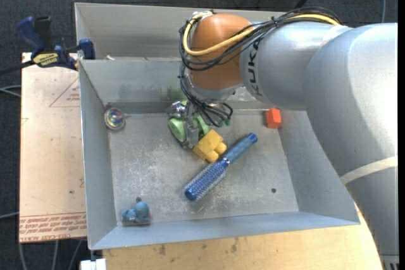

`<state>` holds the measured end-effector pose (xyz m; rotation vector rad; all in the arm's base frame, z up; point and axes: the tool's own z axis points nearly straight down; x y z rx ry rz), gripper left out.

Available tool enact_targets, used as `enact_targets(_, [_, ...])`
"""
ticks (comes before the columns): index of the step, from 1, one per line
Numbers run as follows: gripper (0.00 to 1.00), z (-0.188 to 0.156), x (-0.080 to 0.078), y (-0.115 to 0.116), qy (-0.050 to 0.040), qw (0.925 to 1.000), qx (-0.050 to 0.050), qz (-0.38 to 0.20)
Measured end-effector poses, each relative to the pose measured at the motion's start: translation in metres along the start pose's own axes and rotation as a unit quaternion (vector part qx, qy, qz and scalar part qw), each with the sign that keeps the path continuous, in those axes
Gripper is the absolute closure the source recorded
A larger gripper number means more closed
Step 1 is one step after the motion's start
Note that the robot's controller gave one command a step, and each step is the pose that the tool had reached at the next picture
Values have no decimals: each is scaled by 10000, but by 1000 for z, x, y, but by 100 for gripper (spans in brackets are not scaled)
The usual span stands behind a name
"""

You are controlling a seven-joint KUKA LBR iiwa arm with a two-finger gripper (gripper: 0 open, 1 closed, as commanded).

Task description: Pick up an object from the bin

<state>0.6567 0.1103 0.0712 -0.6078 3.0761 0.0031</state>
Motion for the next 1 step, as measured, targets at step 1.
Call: enact_targets(1, [100,-246,18,-18,-34,9970,22,-768])
